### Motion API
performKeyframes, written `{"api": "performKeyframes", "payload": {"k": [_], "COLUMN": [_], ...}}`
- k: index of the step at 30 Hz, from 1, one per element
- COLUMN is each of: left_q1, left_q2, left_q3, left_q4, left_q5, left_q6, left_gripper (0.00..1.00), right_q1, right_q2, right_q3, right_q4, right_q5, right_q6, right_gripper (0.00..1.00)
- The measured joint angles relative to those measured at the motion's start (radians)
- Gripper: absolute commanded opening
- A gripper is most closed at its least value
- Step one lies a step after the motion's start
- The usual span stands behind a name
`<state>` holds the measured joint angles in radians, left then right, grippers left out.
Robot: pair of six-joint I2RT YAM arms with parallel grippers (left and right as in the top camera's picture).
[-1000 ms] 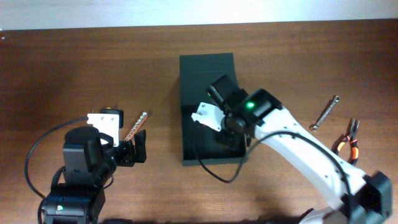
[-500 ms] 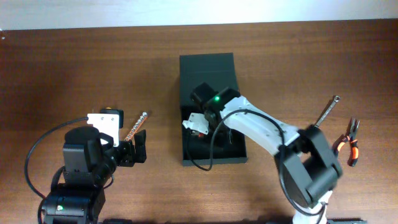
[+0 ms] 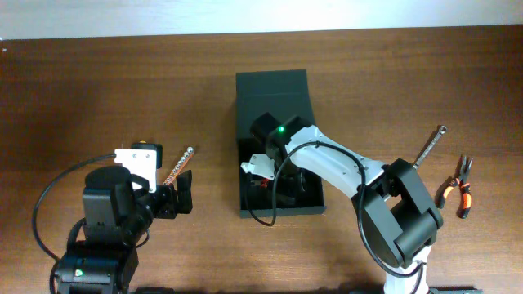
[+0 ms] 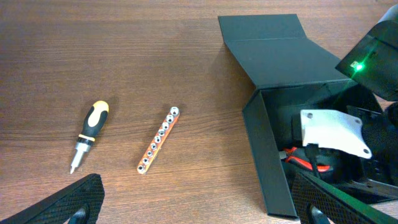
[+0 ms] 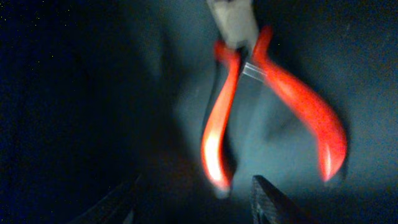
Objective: Pack container
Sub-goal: 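Carry the cutters into the black box and open the right gripper, then move the right gripper to the chrome wrench and grasp it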
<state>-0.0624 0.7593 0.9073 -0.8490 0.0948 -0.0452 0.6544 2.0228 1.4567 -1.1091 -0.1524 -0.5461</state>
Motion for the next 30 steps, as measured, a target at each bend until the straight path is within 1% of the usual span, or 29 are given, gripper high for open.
{"api": "performKeyframes", "payload": {"k": [1, 4, 6, 9, 11, 13, 14, 16, 20, 23, 26, 30], "left_q1": [0.000, 0.000, 0.000, 0.000, 0.000, 0.000, 0.000, 0.000, 0.000, 0.000, 0.000, 0.000], "left_q2": [0.000, 0.000, 0.000, 0.000, 0.000, 0.000, 0.000, 0.000, 0.000, 0.000, 0.000, 0.000], "left_q3": [0.000, 0.000, 0.000, 0.002, 0.002, 0.002, 0.002, 0.002, 0.002, 0.002, 0.002, 0.002], "left_q4": [0.000, 0.001, 0.000, 0.000, 0.000, 0.000, 0.000, 0.000, 0.000, 0.000, 0.000, 0.000], "left_q5": [0.000, 0.000, 0.000, 0.000, 0.000, 0.000, 0.000, 0.000, 0.000, 0.000, 0.000, 0.000], "left_q6": [0.000, 0.000, 0.000, 0.011, 0.018, 0.023, 0.023, 0.026, 0.026, 0.026, 0.026, 0.026], "left_gripper": [0.99, 0.99, 0.99, 0.99, 0.99, 0.99, 0.99, 0.99, 0.99, 0.99, 0.99, 0.99], "right_q1": [0.000, -0.005, -0.020, -0.101, -0.186, -0.296, -0.383, -0.517, -0.757, -0.896, -0.995, -1.053], "right_q2": [0.000, 0.000, -0.014, -0.061, -0.098, -0.137, -0.166, -0.202, -0.229, -0.206, -0.148, -0.064], "right_q3": [0.011, 0.127, 0.270, 0.472, 0.564, 0.637, 0.676, 0.703, 0.713, 0.703, 0.690, 0.646], "right_q4": [-0.020, -0.128, -0.191, -0.268, -0.299, -0.329, -0.340, -0.349, -0.353, -0.351, -0.351, -0.338], "right_q5": [0.005, 0.032, 0.070, 0.157, 0.192, 0.217, 0.229, 0.235, 0.206, 0.155, 0.133, 0.133], "right_q6": [0.010, 0.060, 0.127, 0.275, 0.364, 0.445, 0.497, 0.555, 0.622, 0.655, 0.710, 0.753], "right_gripper": [0.55, 0.56, 0.59, 0.61, 0.99, 0.99, 0.99, 0.99, 0.99, 0.99, 0.99, 0.99]}}
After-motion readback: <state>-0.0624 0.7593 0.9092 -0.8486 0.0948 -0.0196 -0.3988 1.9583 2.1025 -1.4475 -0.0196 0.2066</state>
